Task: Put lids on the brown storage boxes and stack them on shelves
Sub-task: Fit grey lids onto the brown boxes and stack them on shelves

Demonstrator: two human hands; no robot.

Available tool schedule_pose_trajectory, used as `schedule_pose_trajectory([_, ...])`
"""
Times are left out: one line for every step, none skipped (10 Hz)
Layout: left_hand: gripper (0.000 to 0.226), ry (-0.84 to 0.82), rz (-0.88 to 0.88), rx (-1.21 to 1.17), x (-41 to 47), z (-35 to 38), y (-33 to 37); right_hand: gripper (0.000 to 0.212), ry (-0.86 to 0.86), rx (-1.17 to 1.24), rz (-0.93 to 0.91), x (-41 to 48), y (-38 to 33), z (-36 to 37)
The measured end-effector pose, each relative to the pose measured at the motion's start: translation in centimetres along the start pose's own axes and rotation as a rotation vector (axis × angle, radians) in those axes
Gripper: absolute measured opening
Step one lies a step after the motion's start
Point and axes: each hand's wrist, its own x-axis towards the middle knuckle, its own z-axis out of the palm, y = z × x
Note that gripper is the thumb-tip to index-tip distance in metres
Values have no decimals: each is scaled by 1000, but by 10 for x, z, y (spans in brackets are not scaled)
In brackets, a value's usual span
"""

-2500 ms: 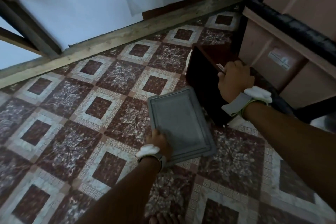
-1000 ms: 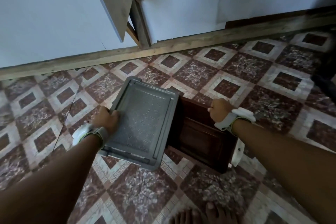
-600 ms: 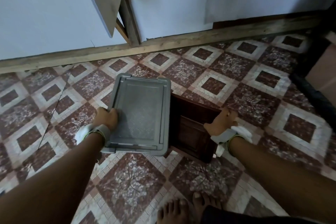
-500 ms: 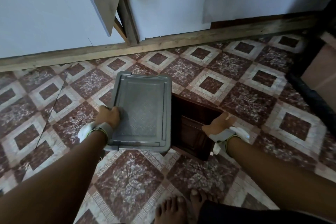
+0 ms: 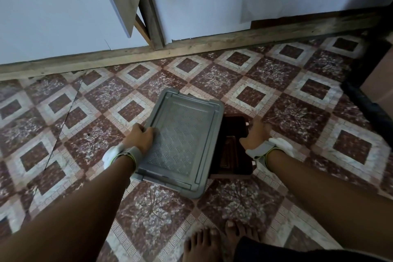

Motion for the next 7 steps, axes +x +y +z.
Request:
schedule_pose_trajectory([29,7,13,-7,-1,1,-3,63,-425,260,324,-33,-21,-48])
schedule_pose_trajectory([30,12,22,-31,-2,1,-5,59,-431,252,49,-39,-13,-43])
schedule_pose_trajectory([30,5,54,-36,-6,2,-5,45,-412,241,-63,-37,-13,-50])
schedule_pose_trajectory([28,-11,82,-69,-10,4,-4,43,-441,183,-148,-36,-13,-58])
schedule_pose_trajectory([27,-22,90,-52,-13,4,-2,32,-591,314,-275,-21,-6,-43])
schedule_pose_trajectory([24,-17,136,-15,-15,-1,4,32,144,-222,484,3,-5,-26])
schedule_pose_trajectory([19,0,237,39,-18,-5,21,45,-203,453,41,-12,-54,-74])
